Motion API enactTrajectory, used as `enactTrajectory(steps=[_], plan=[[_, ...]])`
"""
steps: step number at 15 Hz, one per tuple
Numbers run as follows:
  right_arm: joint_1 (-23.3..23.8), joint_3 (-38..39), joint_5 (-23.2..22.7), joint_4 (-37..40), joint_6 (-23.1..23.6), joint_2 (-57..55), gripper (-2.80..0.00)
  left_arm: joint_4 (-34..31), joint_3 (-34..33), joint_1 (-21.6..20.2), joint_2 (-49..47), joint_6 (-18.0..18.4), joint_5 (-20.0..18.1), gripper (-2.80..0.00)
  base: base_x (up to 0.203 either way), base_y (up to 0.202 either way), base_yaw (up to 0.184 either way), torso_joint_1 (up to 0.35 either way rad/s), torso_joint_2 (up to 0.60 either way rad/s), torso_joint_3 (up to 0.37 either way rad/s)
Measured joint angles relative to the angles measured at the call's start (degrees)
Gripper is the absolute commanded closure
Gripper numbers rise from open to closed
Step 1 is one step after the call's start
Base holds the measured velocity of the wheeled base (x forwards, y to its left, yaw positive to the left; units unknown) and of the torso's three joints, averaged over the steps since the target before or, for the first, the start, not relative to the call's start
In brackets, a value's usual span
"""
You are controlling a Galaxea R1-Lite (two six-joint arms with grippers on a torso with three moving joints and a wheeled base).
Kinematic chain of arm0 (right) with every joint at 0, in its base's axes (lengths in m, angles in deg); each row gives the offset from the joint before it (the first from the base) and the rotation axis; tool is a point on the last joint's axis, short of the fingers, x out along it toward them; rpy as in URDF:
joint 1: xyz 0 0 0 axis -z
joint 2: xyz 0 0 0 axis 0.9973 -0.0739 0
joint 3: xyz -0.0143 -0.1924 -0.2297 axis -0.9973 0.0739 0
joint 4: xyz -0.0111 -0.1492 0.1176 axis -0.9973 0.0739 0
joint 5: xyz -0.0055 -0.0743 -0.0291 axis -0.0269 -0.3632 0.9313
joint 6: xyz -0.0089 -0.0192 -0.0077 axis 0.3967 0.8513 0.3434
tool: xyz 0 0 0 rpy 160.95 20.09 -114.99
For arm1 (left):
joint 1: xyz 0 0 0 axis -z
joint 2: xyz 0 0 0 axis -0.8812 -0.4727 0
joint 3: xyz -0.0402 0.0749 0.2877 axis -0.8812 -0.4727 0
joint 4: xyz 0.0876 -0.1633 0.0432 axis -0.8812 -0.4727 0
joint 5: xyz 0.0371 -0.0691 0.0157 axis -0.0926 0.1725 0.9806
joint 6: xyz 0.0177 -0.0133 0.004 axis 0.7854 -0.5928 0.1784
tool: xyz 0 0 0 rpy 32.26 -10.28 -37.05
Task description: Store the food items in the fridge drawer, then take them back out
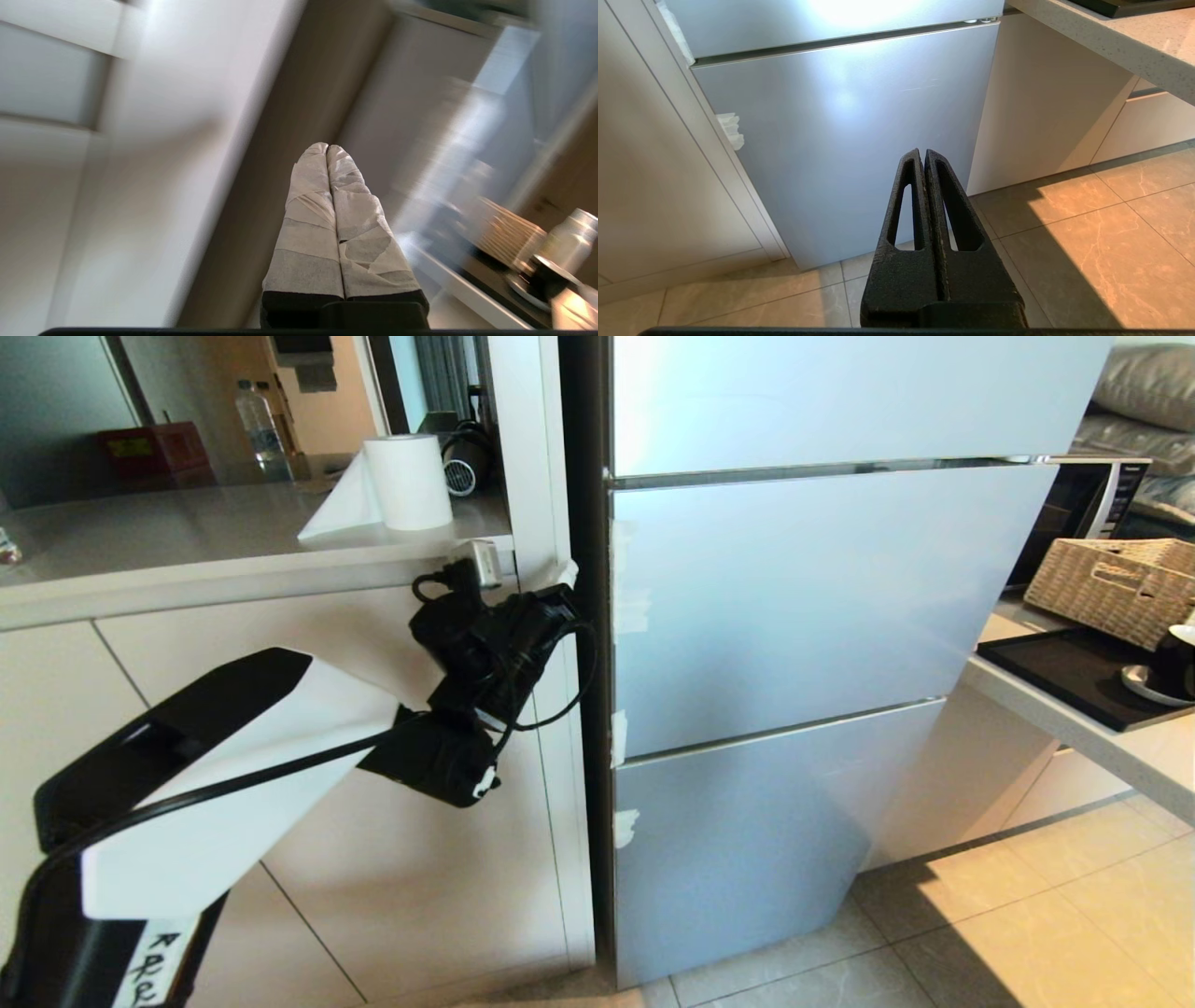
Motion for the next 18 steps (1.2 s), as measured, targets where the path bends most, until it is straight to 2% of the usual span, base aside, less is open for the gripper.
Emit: enactTrajectory(steps=[5,10,15,18], plan=[[0.0,0.0,-0.02,-0.02,-0.01,0.0,0.0,-3.7,7.48,0.17,-4.37,0.03,0.21,0.0,0.0,0.0,0.0,0.0,0.0,0.0],[-0.02,0.0,-0.02,0.02,-0.02,0.0,0.0,-3.73,7.98,1.45,-5.89,0.03,-0.14,0.0,0.0,0.0,0.0,0.0,0.0,0.0],[-0.04,0.0,-0.02,0.0,0.0,0.0,0.0,-3.68,6.88,2.77,-6.52,0.03,-2.79,0.0,0.0,0.0,0.0,0.0,0.0,0.0],[-0.04,0.0,0.0,0.0,0.0,0.0,0.0,-3.64,6.16,3.65,-6.55,0.17,-3.04,0.0,0.0,0.0,0.0,0.0,0.0,0.0]])
